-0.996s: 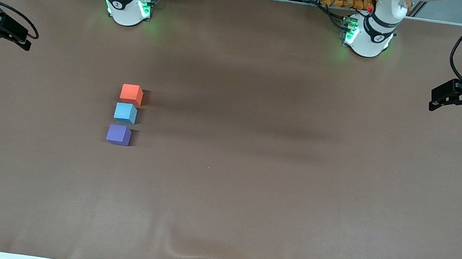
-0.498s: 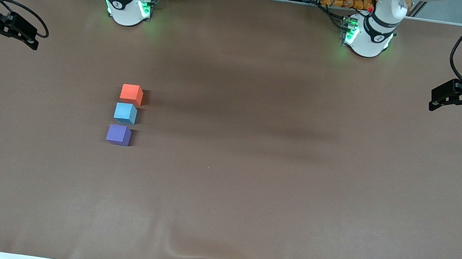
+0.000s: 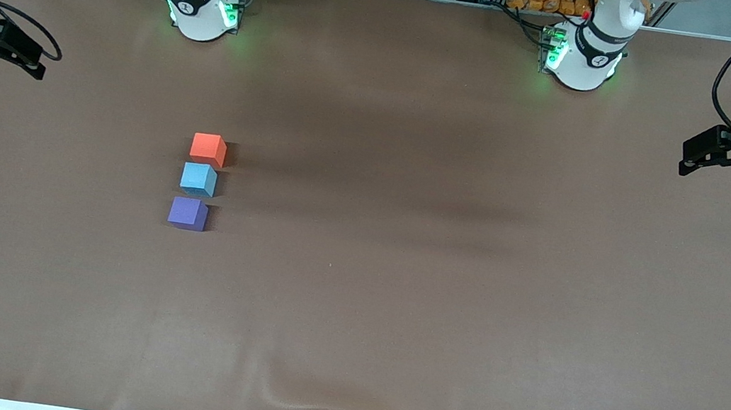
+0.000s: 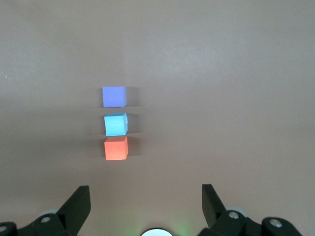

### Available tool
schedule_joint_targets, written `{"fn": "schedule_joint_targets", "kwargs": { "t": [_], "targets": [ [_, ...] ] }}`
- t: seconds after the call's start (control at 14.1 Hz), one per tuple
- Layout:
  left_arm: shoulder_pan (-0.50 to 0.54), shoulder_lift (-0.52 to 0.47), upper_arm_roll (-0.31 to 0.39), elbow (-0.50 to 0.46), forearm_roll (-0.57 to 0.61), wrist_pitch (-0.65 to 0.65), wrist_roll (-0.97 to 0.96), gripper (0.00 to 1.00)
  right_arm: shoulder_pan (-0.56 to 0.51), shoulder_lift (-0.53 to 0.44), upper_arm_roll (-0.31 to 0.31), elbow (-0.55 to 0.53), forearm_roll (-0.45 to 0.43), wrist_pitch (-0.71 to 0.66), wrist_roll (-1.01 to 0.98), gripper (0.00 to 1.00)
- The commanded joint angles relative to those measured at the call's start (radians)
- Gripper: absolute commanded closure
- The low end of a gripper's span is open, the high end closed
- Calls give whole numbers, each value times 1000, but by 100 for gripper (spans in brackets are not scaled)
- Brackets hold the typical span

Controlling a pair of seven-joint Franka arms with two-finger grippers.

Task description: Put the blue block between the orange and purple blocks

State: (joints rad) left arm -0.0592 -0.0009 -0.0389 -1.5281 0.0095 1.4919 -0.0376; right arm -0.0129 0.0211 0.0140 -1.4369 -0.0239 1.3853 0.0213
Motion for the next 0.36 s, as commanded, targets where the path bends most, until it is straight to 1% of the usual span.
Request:
{"fn": "schedule_joint_targets", "kwargs": {
  "t": [0.0, 0.28],
  "targets": [
    [2, 6, 1, 17, -13, -12, -4, 0, -4, -26, -45, -11, -1, 3, -75, 0],
    [2, 6, 2, 17, -13, -12, -2, 0, -4, -30, -45, -13, 1, -5, -98, 0]
  ]
}}
